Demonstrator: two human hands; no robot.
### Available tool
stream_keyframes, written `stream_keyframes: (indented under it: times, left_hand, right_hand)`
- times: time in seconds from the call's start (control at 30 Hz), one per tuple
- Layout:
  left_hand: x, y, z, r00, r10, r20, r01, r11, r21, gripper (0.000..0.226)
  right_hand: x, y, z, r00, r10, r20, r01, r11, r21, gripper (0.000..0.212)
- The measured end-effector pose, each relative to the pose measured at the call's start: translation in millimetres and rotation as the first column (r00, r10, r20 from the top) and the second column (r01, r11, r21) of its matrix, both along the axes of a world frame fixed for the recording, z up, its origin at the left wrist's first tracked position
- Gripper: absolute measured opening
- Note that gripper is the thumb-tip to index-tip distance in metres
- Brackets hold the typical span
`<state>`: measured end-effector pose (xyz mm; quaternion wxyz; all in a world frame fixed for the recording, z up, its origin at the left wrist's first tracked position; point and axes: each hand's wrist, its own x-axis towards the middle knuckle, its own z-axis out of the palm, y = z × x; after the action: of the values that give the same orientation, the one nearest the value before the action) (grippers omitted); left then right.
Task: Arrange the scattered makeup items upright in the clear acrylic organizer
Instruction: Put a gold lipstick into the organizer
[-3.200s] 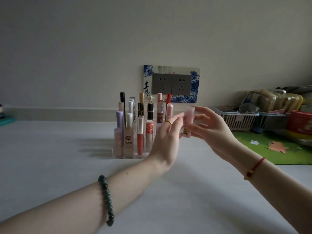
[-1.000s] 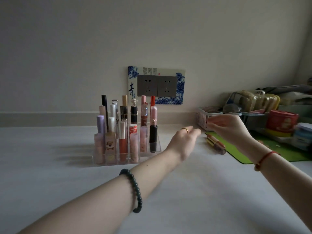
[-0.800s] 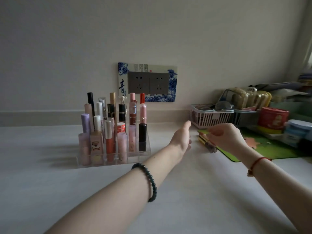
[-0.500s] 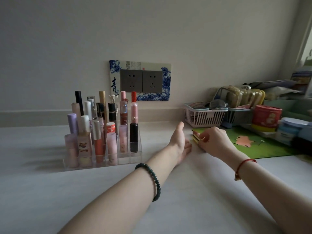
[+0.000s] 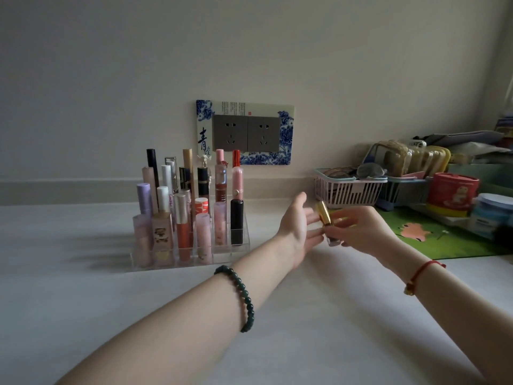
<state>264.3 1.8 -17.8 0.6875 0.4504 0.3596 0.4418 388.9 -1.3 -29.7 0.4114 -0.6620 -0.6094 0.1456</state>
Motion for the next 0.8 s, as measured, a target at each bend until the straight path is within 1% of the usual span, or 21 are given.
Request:
stream_keyframes:
  times: [0.1,0.17,0.3,0.43,0.53,0.67,0.8]
  left_hand:
    - [-16.0,-12.1,8.6,0.999,0.028,-0.044,-0.021,0.988,0.155,0.05]
    - [-29.4,-20.5,13.0,0.997,0.047,-0.054,-0.033,0.97,0.242,0.047]
    - [-63.0,-34.2,19.2,0.992,0.086,-0.089,-0.044,0.919,0.392,0.045]
    - [-102.2,-42.5,23.6,0.978,0.149,-0.145,-0.057,0.862,0.504,0.045]
    - [-128.0,-43.9,24.3,0.969,0.196,-0.151,-0.085,0.836,0.543,0.044]
    - [-152.0,-43.1,20.7,0.96,0.245,-0.137,-0.135,0.831,0.539,0.037]
    - [-163.8,-43.3,15.1,0.948,0.259,-0.188,-0.126,0.841,0.526,0.044]
  right_hand:
    - [-14.6,-11.3,8.8,0.985,0.108,-0.136,-0.094,0.989,0.11,0.027]
    - [-26.6,-17.1,14.8,0.97,0.166,-0.179,-0.132,0.973,0.189,0.027]
    - [-53.9,-23.1,22.1,0.94,0.281,-0.196,-0.21,0.924,0.319,0.029]
    - [-85.2,-24.3,29.6,0.924,0.359,-0.136,-0.284,0.877,0.387,0.027]
    - [-107.3,-21.4,33.8,0.91,0.398,-0.119,-0.325,0.861,0.392,0.022]
    - [-132.4,-13.9,32.6,0.897,0.426,-0.121,-0.36,0.86,0.361,0.024]
    - [-143.9,-7.6,22.0,0.902,0.422,-0.089,-0.366,0.858,0.36,0.024]
